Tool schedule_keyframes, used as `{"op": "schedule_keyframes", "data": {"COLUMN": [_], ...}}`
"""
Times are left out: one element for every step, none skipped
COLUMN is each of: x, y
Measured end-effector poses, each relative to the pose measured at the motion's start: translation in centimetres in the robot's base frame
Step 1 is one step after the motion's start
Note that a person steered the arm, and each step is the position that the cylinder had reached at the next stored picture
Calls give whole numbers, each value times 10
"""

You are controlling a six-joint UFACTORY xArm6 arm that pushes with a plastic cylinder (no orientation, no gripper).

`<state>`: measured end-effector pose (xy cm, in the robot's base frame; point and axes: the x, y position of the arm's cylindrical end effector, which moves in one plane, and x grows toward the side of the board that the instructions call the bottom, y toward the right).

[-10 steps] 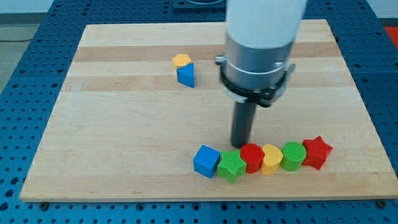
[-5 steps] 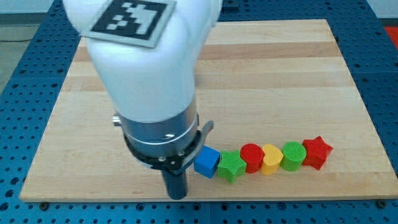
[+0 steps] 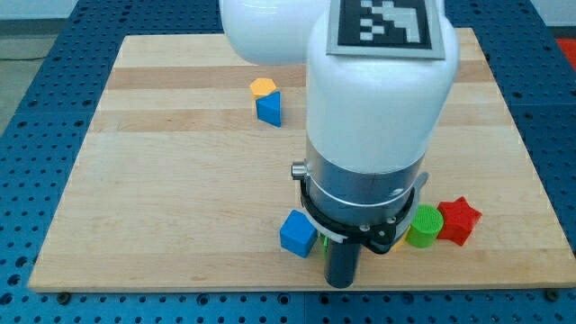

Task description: Adjust the red circle and green star in a horizontal line

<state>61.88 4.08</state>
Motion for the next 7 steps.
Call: {"op": "schedule_keyframes", "data": {"x": [0,-1,0,0,-1,-3,-2], "y": [14,36,44,28,7,2,6]}}
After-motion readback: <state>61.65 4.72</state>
